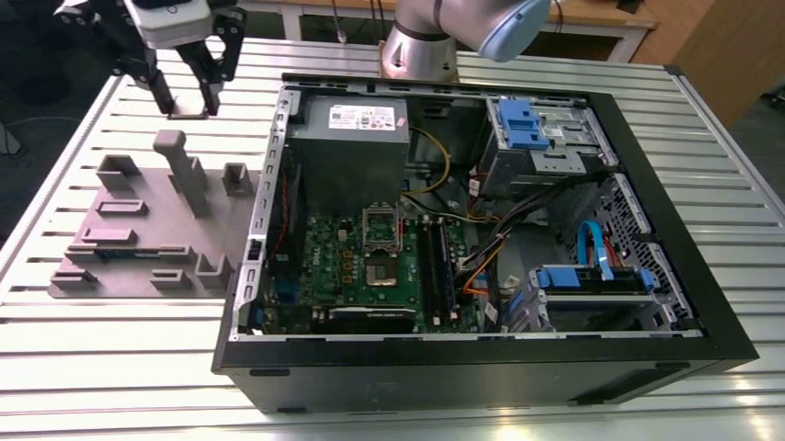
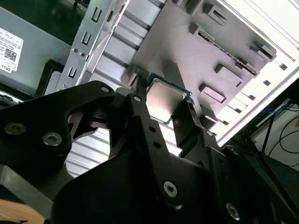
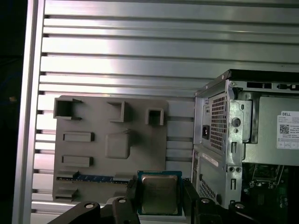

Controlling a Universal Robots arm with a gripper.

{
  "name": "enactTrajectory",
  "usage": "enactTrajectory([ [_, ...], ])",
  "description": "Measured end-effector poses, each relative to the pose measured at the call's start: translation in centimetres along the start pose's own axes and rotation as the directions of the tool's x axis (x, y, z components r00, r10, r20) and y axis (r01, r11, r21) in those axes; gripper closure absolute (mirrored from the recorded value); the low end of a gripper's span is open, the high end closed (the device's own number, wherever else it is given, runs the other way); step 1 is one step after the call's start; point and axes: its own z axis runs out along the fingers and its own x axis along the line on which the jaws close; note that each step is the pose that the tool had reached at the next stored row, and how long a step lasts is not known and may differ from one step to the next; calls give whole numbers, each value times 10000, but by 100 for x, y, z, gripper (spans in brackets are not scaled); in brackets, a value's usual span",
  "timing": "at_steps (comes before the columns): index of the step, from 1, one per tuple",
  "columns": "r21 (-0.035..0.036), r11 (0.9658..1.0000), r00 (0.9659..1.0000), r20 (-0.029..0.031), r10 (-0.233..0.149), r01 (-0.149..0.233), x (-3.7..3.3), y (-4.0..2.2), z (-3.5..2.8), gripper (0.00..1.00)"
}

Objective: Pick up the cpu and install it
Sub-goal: 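Pick up the cpu and move it towards the insertion slot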

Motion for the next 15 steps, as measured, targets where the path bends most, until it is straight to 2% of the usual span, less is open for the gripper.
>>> enactTrajectory([
  [4, 0, 10000, 10000, 0, 0, 0, -56, -2, -2, 53],
  [7, 0, 10000, 10000, 1, 1, -1, -68, -9, -2, 53],
  [12, -1, 10000, 10000, 0, 0, 0, -72, -88, -6, 53],
  [15, -1, 10000, 10000, 1, 1, -1, -87, -106, -7, 53],
])
